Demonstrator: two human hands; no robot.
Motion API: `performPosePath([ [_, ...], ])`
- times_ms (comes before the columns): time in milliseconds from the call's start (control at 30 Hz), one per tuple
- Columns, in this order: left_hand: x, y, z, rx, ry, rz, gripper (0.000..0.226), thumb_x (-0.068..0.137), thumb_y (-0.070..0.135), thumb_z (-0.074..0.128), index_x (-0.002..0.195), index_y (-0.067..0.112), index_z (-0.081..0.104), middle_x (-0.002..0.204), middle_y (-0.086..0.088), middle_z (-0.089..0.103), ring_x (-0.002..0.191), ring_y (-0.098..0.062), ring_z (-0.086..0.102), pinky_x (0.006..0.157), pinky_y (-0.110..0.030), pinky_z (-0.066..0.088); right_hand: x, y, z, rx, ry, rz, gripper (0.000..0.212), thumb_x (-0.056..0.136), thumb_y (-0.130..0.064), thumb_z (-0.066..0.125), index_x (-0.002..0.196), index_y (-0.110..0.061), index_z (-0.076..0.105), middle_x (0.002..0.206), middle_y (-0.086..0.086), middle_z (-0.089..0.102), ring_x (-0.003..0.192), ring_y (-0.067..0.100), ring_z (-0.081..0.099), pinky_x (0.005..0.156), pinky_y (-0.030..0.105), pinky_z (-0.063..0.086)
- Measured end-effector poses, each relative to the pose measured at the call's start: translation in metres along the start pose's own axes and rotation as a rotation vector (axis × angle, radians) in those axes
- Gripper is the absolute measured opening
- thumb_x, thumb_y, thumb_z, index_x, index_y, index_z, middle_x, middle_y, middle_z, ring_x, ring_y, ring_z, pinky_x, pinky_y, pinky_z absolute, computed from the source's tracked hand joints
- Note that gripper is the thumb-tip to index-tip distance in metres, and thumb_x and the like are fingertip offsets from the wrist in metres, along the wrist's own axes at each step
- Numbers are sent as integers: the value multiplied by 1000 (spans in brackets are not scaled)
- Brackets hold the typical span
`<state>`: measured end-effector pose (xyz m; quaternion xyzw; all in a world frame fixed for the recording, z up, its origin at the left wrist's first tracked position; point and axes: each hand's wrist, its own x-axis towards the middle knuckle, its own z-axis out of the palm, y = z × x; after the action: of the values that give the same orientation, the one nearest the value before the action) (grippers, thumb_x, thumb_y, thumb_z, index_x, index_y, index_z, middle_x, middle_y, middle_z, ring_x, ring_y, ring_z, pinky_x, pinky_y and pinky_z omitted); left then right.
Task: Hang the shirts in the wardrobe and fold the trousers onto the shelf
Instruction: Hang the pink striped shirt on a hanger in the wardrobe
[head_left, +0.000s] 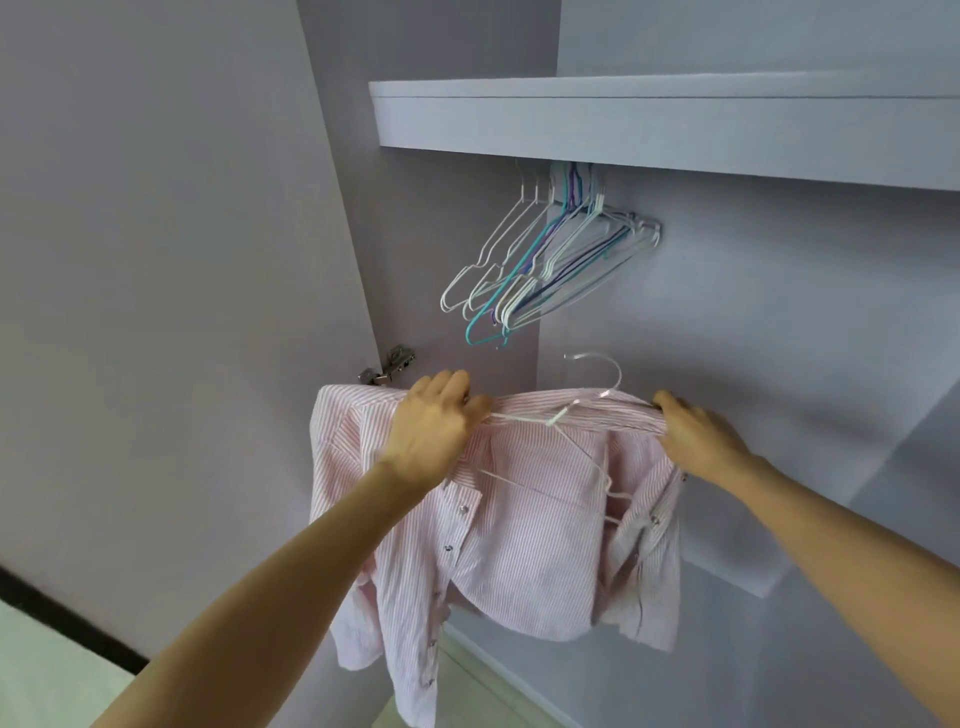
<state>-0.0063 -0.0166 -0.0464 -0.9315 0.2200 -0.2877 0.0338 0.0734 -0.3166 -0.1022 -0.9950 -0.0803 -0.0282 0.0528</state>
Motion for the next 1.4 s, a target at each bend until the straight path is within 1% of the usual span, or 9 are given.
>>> performPosePath([
  [167, 1, -1, -1, 102, 117, -73, 13, 52, -1, 67, 62, 8, 66, 58, -9, 49, 50, -23, 50, 47, -26, 37, -7, -17, 8, 5, -385, -78, 28, 94, -22, 50, 116, -7, 40, 114, 22, 58, 86, 28, 55, 68, 32, 39],
  [333, -18, -8, 5, 172, 128, -42, 17, 59, -5, 52, 59, 9, 62, 59, -8, 51, 49, -24, 51, 44, -26, 40, -13, -24, -3, -27, 92, 46, 37, 88, -12, 46, 125, -13, 41, 126, 13, 58, 101, 38, 60, 78, 38, 45],
  [567, -22, -14, 16, -294, 40, -765, 25, 86, 3, 51, 105, 9, 67, 102, -15, 53, 95, -33, 55, 63, -39, 44, -57, -85, 8, 484, -65, -130, 32, 85, -32, 61, 106, -15, 43, 97, 8, 63, 82, 30, 61, 70, 39, 48],
  [667, -29, -12, 20, -389, 63, -723, 33, 86, 4, 54, 115, 13, 64, 107, -12, 53, 99, -31, 56, 70, -42, 49, -67, -82, 6, 337, -544, -257, 30, 82, -48, 60, 98, -23, 55, 86, -7, 60, 78, 16, 59, 74, 32, 50],
  [833, -37, -10, 22, -534, 95, -646, 25, 83, 5, 65, 108, 10, 68, 97, -11, 55, 89, -29, 58, 73, -40, 50, -47, -70, -21, 459, 269, -12, 26, 82, -49, 57, 73, -25, 53, 66, -8, 54, 67, 22, 54, 64, 26, 37],
  [967, -38, -1, 19, -588, 154, -556, 19, 79, 2, 69, 97, 7, 71, 83, -1, 45, 72, -25, 55, 65, -35, 49, -42, -89, -25, 600, 193, -219, 37, 85, -32, 63, 118, -15, 57, 96, -5, 52, 83, 14, 52, 80, 32, 44],
  [1067, -39, 1, 18, -596, 180, -515, 21, 78, -1, 69, 98, 6, 71, 82, 0, 42, 67, -19, 48, 64, -33, 48, -41, -100, -25, 514, 236, -358, 17, 90, -23, 57, 90, -8, 65, 83, -1, 49, 78, 13, 47, 74, 34, 41],
  [1300, -49, 6, 19, -631, 183, -397, 20, 77, -8, 65, 94, 3, 68, 87, -12, 55, 77, -22, 54, 71, -23, 41, -16, -101, -52, 1461, -246, 281, 28, 84, -11, 51, 56, -6, 51, 51, 6, 48, 50, 18, 47, 52, 23, 39],
  [1400, -44, 5, 19, -693, 182, -420, 12, 80, 1, 68, 92, 3, 66, 88, -5, 51, 78, -18, 51, 73, -17, 37, -23, -91, -38, 1081, -357, 290, 27, 89, -9, 49, 61, -7, 53, 58, 10, 52, 54, 21, 50, 56, 25, 40],
])
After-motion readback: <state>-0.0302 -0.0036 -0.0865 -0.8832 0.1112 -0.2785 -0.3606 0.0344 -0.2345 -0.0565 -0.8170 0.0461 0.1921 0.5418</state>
